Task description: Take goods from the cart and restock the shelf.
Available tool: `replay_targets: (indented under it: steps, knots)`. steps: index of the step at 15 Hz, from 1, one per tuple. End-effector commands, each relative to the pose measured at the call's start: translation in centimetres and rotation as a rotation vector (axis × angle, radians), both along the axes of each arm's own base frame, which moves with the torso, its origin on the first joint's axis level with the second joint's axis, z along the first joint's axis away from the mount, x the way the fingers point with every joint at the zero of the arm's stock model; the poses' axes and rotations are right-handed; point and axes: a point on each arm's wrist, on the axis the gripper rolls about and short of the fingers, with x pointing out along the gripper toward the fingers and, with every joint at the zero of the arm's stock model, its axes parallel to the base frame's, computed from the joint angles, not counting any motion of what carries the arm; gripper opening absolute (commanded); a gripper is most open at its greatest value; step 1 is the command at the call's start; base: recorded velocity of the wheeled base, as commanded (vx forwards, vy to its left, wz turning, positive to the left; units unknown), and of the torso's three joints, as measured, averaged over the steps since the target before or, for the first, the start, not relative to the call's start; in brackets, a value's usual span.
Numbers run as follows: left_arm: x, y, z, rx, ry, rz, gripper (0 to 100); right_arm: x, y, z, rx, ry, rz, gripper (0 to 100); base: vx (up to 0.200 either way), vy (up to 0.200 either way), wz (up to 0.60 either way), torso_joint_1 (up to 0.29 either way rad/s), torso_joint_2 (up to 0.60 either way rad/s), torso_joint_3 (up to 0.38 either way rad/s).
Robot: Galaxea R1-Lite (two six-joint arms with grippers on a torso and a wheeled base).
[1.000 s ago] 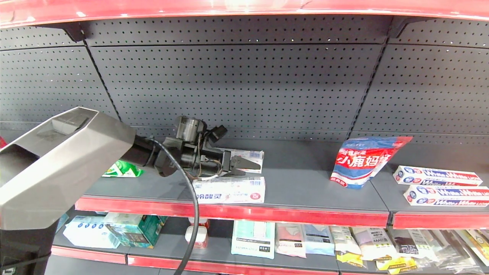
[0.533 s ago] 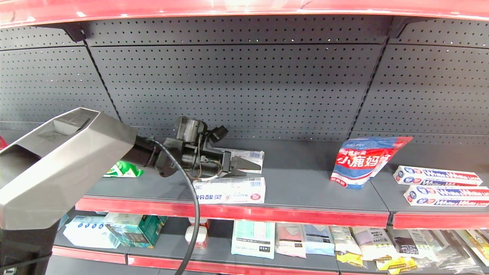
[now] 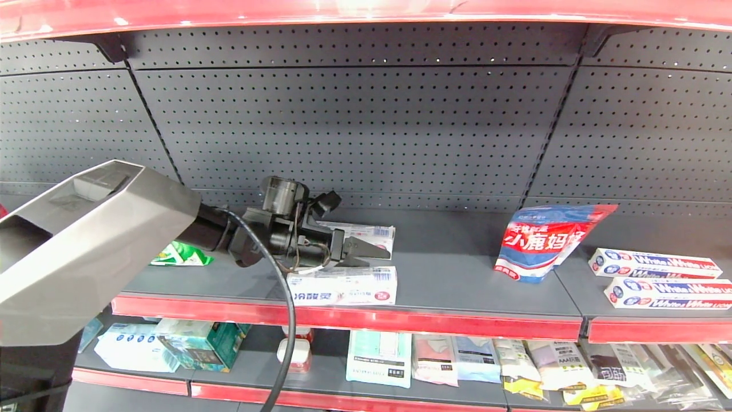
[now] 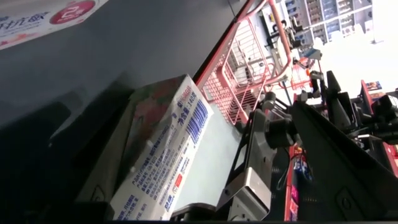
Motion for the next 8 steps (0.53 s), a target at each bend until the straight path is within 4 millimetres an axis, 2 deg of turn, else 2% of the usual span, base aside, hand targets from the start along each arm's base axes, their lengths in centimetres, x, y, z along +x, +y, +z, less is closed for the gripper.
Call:
replay_targets:
  steps: [1, 8]
  knots:
    - [-0.11, -0.03, 0.21, -0.005, -0.002, -0.006, 100, 0.01, 0.00, 0.02, -0.001, 0.001, 0.000, 100, 0.000, 0.000, 0.00, 0.000, 0.00, 0.000]
    - [-0.38, 0.18, 0.32, -0.019, 0.016, -0.030, 100, -0.01, 0.00, 0.02, -0.001, -0.001, 0.000, 100, 0.000, 0.000, 0.00, 0.000, 0.00, 0.000]
